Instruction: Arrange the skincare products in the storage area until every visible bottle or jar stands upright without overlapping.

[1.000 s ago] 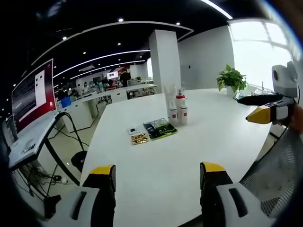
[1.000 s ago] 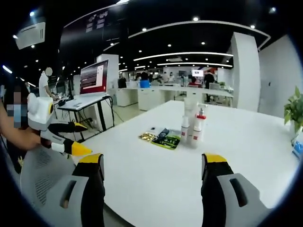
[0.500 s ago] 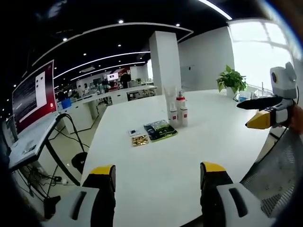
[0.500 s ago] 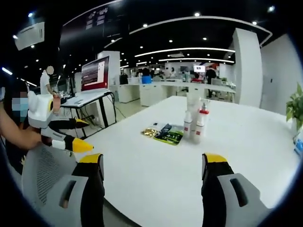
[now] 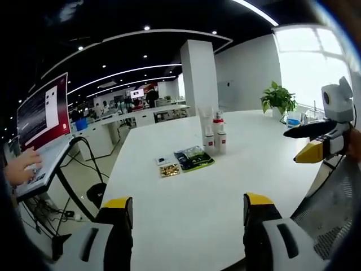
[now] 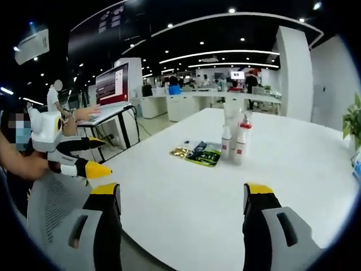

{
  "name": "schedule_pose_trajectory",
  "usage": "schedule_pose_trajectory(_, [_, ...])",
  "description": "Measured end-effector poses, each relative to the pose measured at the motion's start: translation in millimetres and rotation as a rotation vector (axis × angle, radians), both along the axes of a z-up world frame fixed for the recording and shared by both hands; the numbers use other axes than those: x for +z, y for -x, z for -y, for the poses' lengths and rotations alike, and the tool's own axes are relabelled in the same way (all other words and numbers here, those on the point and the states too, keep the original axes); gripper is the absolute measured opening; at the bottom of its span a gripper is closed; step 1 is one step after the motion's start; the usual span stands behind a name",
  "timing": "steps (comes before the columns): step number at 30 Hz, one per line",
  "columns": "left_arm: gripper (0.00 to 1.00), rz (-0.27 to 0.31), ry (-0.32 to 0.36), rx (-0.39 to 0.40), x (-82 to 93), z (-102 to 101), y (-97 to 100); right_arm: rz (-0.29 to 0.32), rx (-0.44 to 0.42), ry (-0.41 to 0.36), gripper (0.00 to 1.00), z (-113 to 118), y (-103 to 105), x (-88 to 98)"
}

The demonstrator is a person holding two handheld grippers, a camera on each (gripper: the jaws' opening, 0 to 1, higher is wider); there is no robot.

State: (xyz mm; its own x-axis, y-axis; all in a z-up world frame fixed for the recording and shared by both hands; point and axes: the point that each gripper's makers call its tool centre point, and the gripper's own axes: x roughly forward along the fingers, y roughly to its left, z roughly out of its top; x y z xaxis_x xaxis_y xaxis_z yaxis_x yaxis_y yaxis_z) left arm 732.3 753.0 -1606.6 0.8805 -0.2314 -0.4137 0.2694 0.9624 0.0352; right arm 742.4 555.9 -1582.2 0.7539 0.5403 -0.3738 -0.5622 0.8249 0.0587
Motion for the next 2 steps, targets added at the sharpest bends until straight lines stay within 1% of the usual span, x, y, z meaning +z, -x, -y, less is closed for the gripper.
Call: schedule_pose_trajectory(2, [0.85,0.013,0.006,0.002,2.5,-0.2,-0.7,-0.005,0.003,0.008,0.84,-1.5,1.4,-0.7])
